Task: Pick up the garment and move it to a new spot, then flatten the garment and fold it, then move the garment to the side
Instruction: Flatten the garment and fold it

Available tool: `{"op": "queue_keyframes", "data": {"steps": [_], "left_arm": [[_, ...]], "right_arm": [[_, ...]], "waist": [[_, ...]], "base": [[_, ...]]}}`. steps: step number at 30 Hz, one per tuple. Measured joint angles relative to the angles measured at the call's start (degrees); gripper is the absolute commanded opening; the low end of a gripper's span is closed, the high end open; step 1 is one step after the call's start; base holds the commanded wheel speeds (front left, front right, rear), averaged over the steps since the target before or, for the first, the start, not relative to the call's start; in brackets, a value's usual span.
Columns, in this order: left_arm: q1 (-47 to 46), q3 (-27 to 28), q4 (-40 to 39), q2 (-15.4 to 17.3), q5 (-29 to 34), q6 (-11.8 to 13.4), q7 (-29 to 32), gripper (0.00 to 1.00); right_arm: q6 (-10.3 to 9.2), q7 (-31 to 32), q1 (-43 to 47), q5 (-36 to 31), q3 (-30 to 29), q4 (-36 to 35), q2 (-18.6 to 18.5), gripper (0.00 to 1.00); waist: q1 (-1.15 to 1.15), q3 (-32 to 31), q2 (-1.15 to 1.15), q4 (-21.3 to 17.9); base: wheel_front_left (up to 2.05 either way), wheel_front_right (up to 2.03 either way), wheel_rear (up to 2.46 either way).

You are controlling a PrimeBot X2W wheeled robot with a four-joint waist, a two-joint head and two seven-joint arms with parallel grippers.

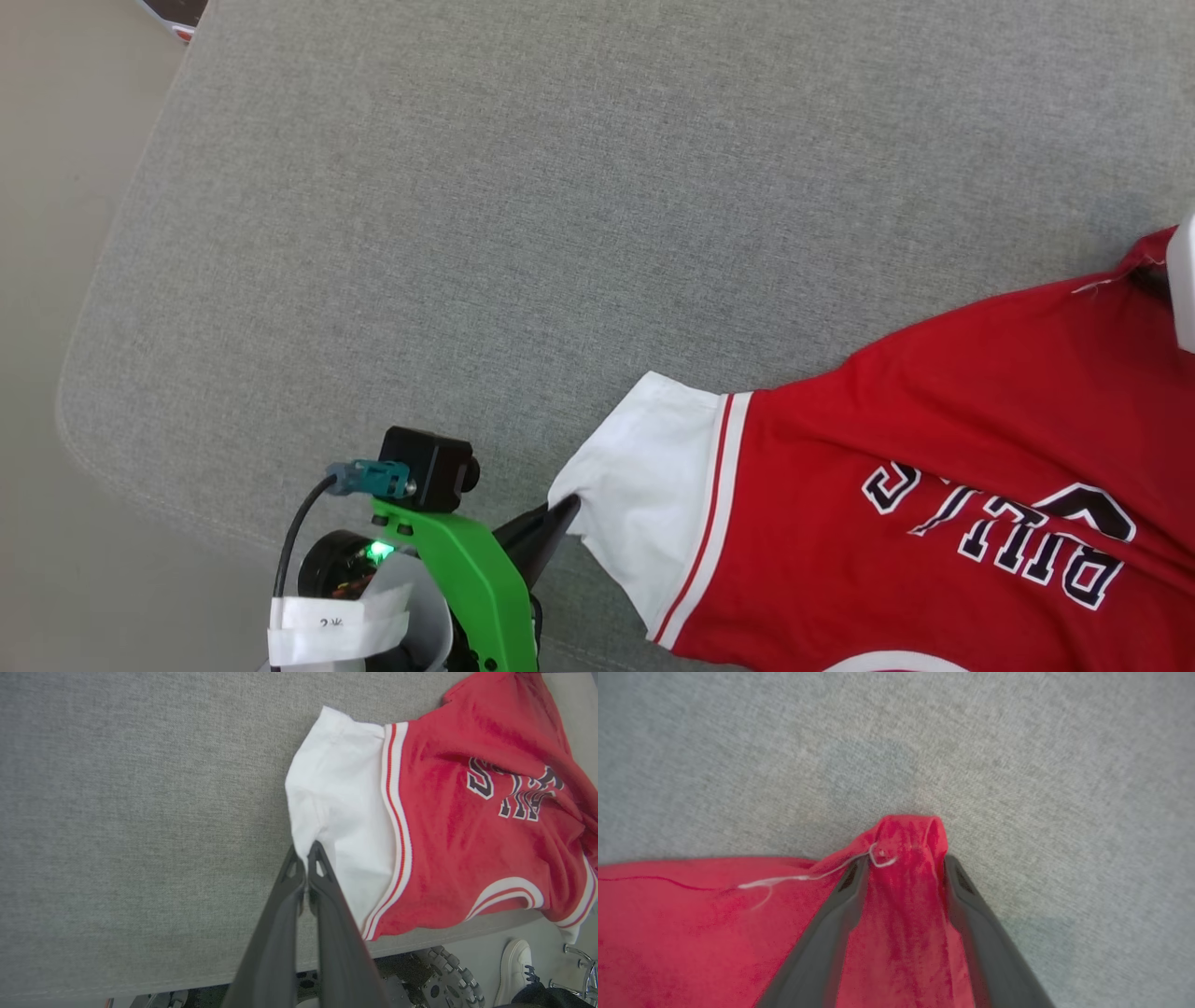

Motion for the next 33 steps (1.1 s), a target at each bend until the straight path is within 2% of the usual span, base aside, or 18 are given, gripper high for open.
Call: {"op": "queue_keyframes", "data": {"steps": [13,20,33], "left_arm": [[-0.25,2.16,0.60,0.13,-1.43,0.02,-1.65,0.00],[-1.26,5.14,0.02,0.47,-1.41,0.41,-4.54,0.00],[-5.54,10.89,-3.78,0.86,1.29,1.69,-10.99,0.00]], "right_arm": [[0.01,-12.71,-0.46,2.60,-1.90,5.54,3.94,0.00],[0.01,-20.48,-0.27,4.37,-2.54,5.79,3.91,0.00],[0.01,-30.53,3.39,6.45,-4.21,-1.09,2.49,0.00]], "waist": [[0.00,-3.98,0.00,-1.99],[0.00,-7.72,0.00,-4.14],[0.00,-15.39,0.00,-10.57]], "base": [[0.00,0.00,0.00],[0.00,0.00,0.00],[0.00,0.00,0.00]]}}
